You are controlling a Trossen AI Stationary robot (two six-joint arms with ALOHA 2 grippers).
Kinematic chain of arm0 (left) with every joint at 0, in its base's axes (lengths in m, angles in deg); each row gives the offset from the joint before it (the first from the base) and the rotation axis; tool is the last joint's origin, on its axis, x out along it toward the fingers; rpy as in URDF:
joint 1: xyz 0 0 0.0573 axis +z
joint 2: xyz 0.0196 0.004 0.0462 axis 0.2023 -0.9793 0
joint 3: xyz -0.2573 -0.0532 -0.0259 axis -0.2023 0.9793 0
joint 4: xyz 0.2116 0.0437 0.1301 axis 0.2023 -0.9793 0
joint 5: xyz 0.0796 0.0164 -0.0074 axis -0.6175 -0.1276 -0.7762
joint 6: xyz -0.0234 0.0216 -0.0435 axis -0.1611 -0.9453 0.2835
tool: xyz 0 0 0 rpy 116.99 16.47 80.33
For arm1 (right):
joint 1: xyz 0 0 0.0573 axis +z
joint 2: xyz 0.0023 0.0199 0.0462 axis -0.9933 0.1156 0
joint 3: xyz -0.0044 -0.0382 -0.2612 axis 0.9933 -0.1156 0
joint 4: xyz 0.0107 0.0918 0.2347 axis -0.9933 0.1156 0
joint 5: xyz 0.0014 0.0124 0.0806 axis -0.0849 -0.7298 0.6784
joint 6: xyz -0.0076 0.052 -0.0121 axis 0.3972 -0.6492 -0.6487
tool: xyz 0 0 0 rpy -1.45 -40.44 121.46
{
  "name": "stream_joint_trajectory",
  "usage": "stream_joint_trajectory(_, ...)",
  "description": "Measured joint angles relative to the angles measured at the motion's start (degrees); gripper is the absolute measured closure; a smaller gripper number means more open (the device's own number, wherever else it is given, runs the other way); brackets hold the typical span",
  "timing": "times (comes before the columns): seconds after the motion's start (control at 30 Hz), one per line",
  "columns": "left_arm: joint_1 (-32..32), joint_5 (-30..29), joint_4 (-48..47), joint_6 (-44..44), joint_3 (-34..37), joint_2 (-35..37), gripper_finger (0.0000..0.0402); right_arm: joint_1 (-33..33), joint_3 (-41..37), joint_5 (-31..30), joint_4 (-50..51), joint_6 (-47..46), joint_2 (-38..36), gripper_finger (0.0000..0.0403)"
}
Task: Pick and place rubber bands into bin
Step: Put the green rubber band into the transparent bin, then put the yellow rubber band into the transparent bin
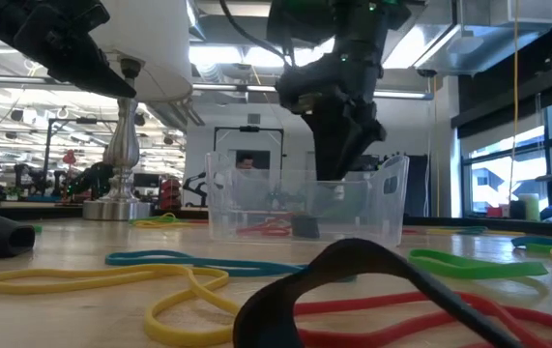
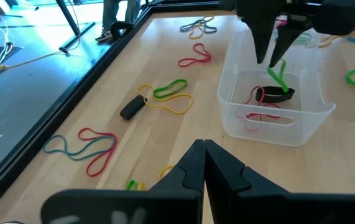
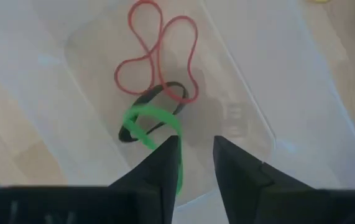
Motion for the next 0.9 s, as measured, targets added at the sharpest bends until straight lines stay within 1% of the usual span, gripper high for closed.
stream_joint_trajectory(0.03,0.0,0.0,0.0,0.0,0.0,0.0,0.0398,-0.1,0.0,1.6,-0.5,2.1,0.0,0.0305)
stream_joint_trajectory(0.07,0.0,0.0,0.0,-0.2,0.0,-0.2,0.0398,0.0,0.1,1.4,-0.8,2.7,-0.1,0.0307)
stream_joint_trajectory(0.13,0.0,0.0,0.0,-1.2,0.0,-0.4,0.0399,0.1,0.3,-1.0,0.9,-0.7,-0.3,0.0312)
stream_joint_trajectory(0.23,0.0,0.0,0.0,-1.5,0.0,-0.9,0.04,-0.1,0.3,0.5,0.2,1.2,-0.3,0.0316)
stream_joint_trajectory(0.3,0.0,0.0,0.0,-1.6,0.0,-1.2,0.0399,-0.1,0.3,-0.9,0.3,-0.5,-0.3,0.0319)
stream_joint_trajectory(0.4,0.0,0.0,0.0,-1.6,0.0,-1.6,0.0396,-0.1,0.4,-1.4,0.4,-0.1,-0.3,0.032)
stream_joint_trajectory(0.47,0.0,0.0,0.0,-1.6,0.0,-1.7,0.0396,-0.2,0.3,-2.1,1.5,-2.6,-0.3,0.032)
stream_joint_trajectory(0.57,0.0,0.0,0.0,-1.5,0.0,-1.9,0.0398,-0.3,0.4,-0.8,0.1,-0.3,-0.2,0.032)
stream_joint_trajectory(0.7,0.0,0.0,0.0,-1.0,0.0,-2.0,0.04,-0.4,0.5,-0.6,-1.0,-0.3,-0.2,0.032)
stream_joint_trajectory(0.9,0.0,0.0,0.0,0.3,0.0,-2.0,0.0396,-0.4,2.0,0.4,0.0,1.3,-0.9,0.032)
